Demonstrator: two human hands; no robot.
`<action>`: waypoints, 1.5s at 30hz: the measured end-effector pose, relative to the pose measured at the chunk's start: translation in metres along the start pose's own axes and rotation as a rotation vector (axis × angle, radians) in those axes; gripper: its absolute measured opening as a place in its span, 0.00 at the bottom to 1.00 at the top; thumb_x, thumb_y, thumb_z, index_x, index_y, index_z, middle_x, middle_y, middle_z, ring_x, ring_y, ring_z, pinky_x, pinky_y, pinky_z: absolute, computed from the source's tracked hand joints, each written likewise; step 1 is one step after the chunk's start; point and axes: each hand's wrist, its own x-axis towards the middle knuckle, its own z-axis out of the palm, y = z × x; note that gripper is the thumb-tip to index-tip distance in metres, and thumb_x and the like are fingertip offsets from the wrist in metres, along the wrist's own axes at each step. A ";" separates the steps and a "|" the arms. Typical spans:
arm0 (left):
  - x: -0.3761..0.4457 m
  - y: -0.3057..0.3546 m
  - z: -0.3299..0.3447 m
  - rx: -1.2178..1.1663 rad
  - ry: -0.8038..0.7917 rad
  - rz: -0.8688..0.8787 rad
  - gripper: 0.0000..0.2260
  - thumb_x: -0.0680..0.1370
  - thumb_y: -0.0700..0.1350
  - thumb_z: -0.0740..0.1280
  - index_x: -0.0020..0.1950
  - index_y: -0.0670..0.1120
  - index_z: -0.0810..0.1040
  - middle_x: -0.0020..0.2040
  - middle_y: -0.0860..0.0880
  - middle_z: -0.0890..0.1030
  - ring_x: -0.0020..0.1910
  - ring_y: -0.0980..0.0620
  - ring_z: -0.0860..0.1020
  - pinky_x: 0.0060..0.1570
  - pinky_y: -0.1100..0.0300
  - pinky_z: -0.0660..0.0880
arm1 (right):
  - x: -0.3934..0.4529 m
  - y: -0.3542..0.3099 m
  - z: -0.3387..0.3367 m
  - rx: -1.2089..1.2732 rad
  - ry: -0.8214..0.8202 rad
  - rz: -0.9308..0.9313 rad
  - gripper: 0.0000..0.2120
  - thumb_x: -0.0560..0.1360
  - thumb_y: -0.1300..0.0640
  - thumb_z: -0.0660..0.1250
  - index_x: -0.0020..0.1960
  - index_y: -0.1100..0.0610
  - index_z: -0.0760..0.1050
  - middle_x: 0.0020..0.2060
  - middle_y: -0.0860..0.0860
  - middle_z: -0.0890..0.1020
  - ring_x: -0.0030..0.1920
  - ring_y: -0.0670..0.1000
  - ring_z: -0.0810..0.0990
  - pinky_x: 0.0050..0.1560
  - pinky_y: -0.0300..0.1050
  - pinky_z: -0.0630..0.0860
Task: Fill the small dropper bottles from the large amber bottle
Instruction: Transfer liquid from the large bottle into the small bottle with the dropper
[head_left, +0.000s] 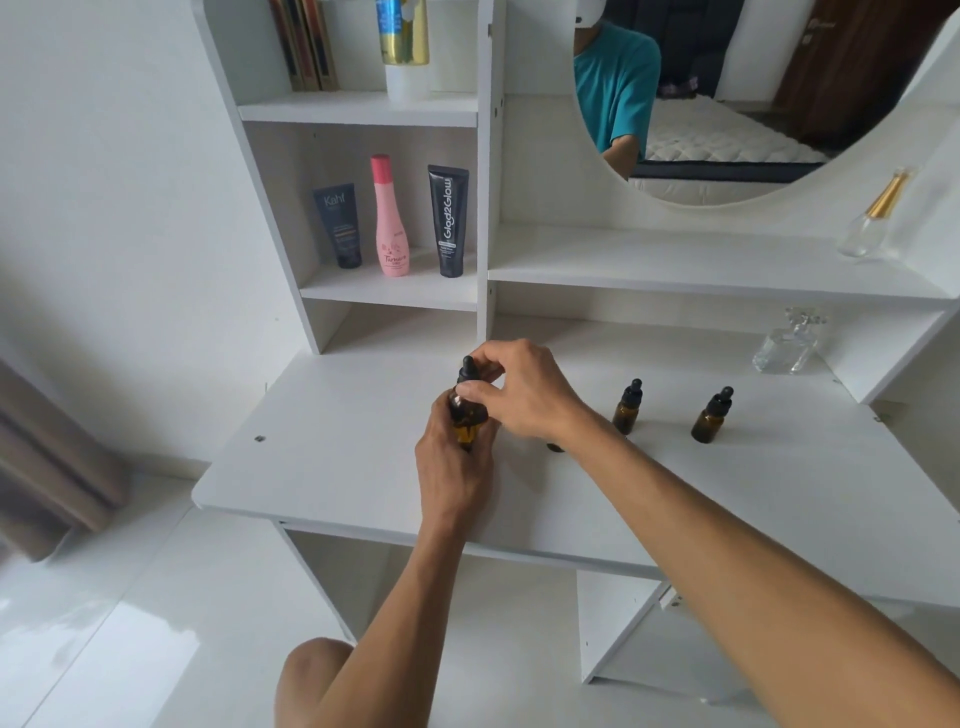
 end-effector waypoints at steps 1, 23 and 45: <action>0.000 0.000 0.000 -0.004 0.001 0.005 0.16 0.77 0.44 0.71 0.64 0.48 0.74 0.51 0.53 0.83 0.48 0.56 0.80 0.44 0.75 0.71 | 0.002 -0.002 -0.003 -0.022 -0.023 -0.009 0.09 0.73 0.52 0.74 0.50 0.55 0.82 0.45 0.49 0.85 0.47 0.49 0.82 0.53 0.46 0.79; 0.000 0.001 -0.002 -0.021 -0.008 -0.014 0.12 0.77 0.49 0.73 0.57 0.55 0.74 0.46 0.61 0.81 0.45 0.66 0.79 0.43 0.73 0.72 | 0.014 -0.022 -0.019 -0.097 -0.089 -0.063 0.14 0.70 0.59 0.76 0.55 0.54 0.81 0.44 0.47 0.83 0.45 0.47 0.82 0.49 0.38 0.78; -0.002 0.000 -0.003 -0.030 -0.024 0.001 0.15 0.77 0.47 0.72 0.62 0.50 0.75 0.48 0.57 0.82 0.44 0.66 0.79 0.45 0.71 0.75 | 0.006 -0.007 -0.008 -0.011 0.001 -0.010 0.11 0.69 0.52 0.78 0.48 0.54 0.81 0.41 0.48 0.85 0.43 0.48 0.83 0.50 0.44 0.80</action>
